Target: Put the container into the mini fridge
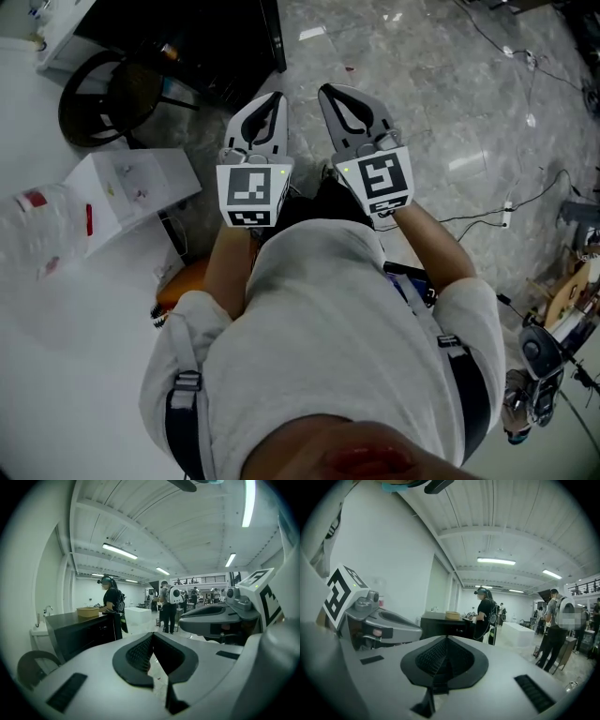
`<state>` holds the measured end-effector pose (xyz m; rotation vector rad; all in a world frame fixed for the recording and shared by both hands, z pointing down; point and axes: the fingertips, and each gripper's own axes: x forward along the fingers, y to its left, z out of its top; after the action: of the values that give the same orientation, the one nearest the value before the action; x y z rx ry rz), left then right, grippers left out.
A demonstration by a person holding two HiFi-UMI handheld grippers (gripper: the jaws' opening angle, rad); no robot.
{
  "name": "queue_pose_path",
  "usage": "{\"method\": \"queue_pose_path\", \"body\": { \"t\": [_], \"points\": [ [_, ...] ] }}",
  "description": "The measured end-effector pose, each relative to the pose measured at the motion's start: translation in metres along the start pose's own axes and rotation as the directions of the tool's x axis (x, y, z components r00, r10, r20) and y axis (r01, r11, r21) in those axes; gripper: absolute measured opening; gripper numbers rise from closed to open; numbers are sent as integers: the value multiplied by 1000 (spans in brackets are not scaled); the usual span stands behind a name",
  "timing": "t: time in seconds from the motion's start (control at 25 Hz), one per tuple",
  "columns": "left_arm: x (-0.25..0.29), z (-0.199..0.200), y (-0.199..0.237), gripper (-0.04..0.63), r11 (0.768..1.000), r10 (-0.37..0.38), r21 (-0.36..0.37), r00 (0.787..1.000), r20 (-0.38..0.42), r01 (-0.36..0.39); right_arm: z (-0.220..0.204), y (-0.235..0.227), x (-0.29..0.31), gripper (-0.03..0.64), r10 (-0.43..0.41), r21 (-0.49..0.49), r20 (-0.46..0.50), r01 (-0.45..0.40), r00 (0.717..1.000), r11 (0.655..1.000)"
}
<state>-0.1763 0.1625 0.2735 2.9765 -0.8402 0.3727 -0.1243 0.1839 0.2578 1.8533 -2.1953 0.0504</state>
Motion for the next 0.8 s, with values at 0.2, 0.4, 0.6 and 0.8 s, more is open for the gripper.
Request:
{"method": "queue_pose_path", "body": {
  "t": [0.2, 0.4, 0.6, 0.8],
  "points": [
    [29, 2, 24, 12, 999, 35, 18, 999, -19, -34, 3, -19, 31, 40, 32, -6, 2, -32, 999, 999],
    [70, 12, 62, 12, 995, 93, 34, 995, -32, -91, 12, -41, 80, 40, 101, -16, 29, -100, 994, 995],
    [115, 23, 91, 12, 988, 149, 48, 987, -62, -147, 25, -69, 122, 40, 188, -39, 60, -186, 980, 982],
    [160, 36, 108, 12, 975, 216, 65, 972, -95, -210, 30, -105, 153, 40, 270, -49, 70, -267, 960, 962]
  ]
}}
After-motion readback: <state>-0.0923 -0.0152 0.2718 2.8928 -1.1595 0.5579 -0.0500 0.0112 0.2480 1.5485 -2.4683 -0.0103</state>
